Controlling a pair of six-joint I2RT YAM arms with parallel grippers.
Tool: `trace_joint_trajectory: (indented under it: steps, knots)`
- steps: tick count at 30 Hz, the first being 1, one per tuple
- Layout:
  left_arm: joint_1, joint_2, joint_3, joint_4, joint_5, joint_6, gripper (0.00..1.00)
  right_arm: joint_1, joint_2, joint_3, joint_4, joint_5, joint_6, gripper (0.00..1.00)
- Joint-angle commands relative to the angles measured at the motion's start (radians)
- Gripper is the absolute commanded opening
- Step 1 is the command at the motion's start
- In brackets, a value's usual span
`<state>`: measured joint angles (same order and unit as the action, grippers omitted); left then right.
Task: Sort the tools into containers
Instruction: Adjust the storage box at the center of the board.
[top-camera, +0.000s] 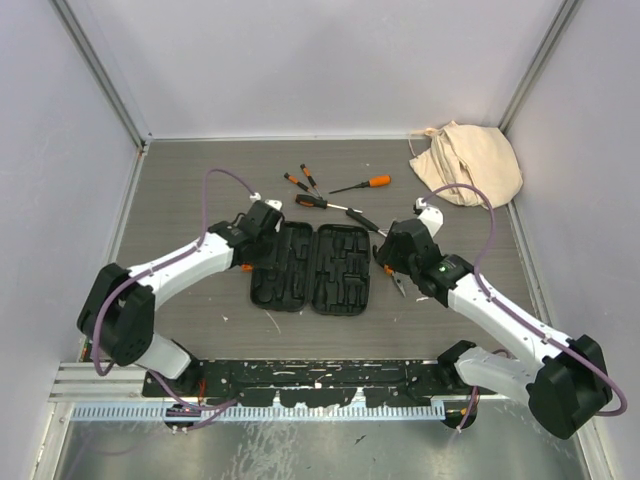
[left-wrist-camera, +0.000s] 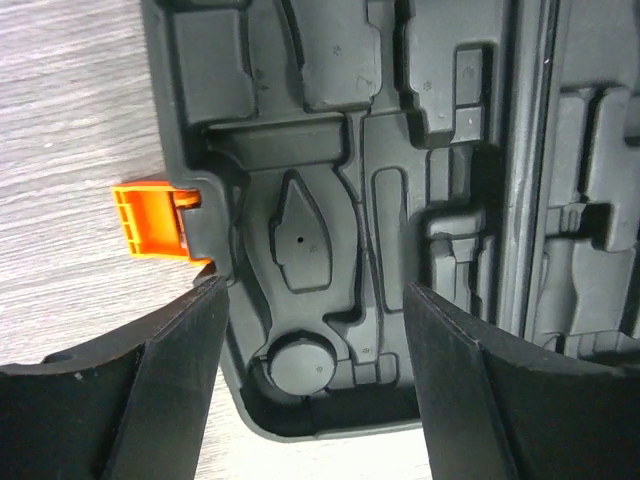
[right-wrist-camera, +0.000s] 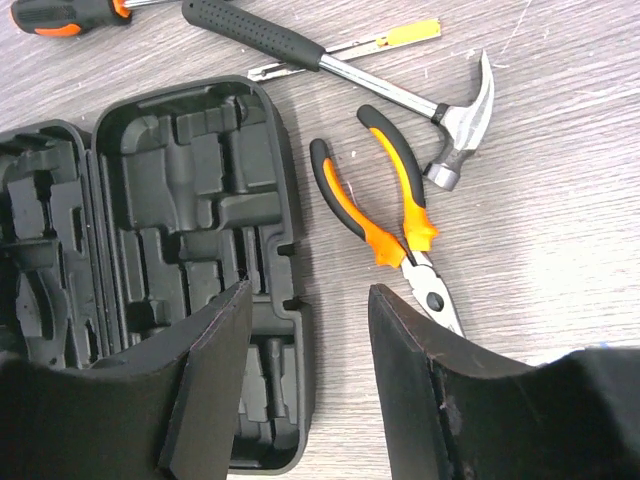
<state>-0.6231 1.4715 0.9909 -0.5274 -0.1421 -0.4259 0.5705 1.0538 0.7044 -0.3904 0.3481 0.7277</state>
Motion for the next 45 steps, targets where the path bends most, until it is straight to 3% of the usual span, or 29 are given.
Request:
trace_joint_trajectory:
  steps: [1,13,19,27,34,45]
  knots:
    - [-0.016,0.065,0.055,0.042,0.007,0.007,0.69,-0.018,-0.022,-0.014,-0.012,-0.013,-0.021,0.55]
    - [-0.018,0.212,0.115,-0.019,-0.093,-0.033,0.59,-0.021,-0.007,-0.037,-0.007,-0.05,-0.013,0.55]
    - [-0.018,0.22,0.106,-0.069,-0.196,-0.068,0.54,-0.021,0.002,-0.057,0.021,-0.085,0.0,0.55]
    - [-0.018,0.188,0.043,-0.094,-0.226,-0.161,0.45,-0.021,0.011,-0.057,0.032,-0.095,0.007,0.55]
    - [-0.018,0.174,0.005,-0.105,-0.217,-0.233,0.25,-0.021,0.021,-0.054,0.033,-0.105,0.006,0.55]
    - [-0.016,0.16,0.016,-0.208,-0.276,-0.428,0.07,-0.021,0.018,-0.062,0.036,-0.107,0.012,0.55]
